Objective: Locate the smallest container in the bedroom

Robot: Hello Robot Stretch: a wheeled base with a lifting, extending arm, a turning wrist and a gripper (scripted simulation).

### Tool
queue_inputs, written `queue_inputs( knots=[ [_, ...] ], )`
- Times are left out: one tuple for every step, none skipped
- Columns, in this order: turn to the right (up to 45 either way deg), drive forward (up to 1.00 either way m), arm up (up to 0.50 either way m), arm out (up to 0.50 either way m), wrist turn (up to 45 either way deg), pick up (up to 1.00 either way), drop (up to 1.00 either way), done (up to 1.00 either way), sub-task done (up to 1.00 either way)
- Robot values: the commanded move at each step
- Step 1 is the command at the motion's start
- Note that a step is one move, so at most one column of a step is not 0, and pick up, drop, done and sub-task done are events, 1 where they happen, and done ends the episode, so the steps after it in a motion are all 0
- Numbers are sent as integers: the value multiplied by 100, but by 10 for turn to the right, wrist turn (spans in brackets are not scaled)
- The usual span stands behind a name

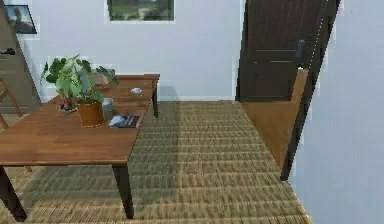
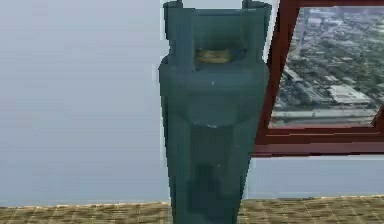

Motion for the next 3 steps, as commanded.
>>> queue_inputs(
  knots=[
    [0,100,0,0,0,0,0,0,0],
    [60,0,0,0,0,0,0,0,0],
    [0,10,0,0,0,0,0,0,0]
  ],
)
